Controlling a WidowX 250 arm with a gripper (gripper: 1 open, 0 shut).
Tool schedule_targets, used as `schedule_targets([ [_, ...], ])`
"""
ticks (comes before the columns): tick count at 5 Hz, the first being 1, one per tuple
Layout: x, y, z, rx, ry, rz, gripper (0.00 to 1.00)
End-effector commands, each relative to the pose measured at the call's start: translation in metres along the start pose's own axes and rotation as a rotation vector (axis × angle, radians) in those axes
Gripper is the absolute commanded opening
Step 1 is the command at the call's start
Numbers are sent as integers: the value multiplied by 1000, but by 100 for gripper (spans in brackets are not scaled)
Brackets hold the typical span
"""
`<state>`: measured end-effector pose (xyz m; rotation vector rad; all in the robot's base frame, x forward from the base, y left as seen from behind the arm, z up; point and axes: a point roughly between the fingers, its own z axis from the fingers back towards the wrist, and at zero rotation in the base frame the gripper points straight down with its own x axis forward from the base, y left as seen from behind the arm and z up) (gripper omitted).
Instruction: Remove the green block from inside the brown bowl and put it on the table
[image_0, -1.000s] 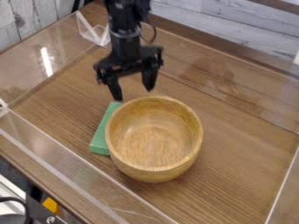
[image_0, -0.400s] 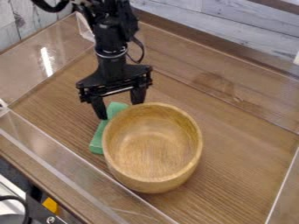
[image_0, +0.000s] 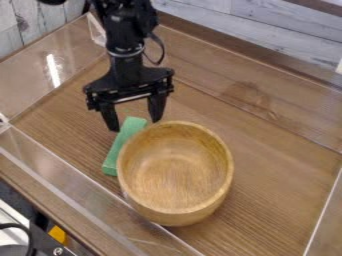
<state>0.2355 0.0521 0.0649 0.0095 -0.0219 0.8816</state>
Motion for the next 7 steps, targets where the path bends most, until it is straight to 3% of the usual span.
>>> schedule_targets([
  [1,14,-5,24,-30,-40,-55,100],
  [3,-11,-18,24,-21,-28,-139,100],
  [6,-25,10,-18,-17,-19,-149,100],
  [7,-27,16,-34,-28,-23,-177,0],
])
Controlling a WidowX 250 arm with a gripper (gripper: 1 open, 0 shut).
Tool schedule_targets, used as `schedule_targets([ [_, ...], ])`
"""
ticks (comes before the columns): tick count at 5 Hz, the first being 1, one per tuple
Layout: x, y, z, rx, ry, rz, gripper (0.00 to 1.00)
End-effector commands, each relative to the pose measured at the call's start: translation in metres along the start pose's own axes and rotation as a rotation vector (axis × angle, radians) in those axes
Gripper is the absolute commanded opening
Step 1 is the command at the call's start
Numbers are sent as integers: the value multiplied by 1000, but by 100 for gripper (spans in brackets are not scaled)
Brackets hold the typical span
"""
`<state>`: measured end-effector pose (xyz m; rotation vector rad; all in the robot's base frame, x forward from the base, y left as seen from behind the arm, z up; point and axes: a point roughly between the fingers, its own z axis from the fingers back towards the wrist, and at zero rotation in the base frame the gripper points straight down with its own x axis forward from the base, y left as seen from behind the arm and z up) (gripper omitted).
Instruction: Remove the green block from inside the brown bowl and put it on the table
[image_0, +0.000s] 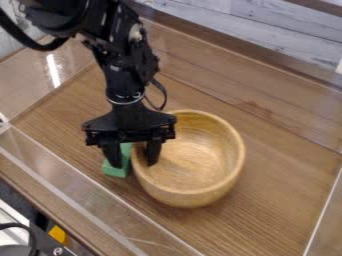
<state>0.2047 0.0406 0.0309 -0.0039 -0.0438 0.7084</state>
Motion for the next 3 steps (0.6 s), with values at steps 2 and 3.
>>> schedule_targets([
  [2,1,30,1,-5,-23,-63,100],
  [3,6,35,13,-9,-30,-93,100],
])
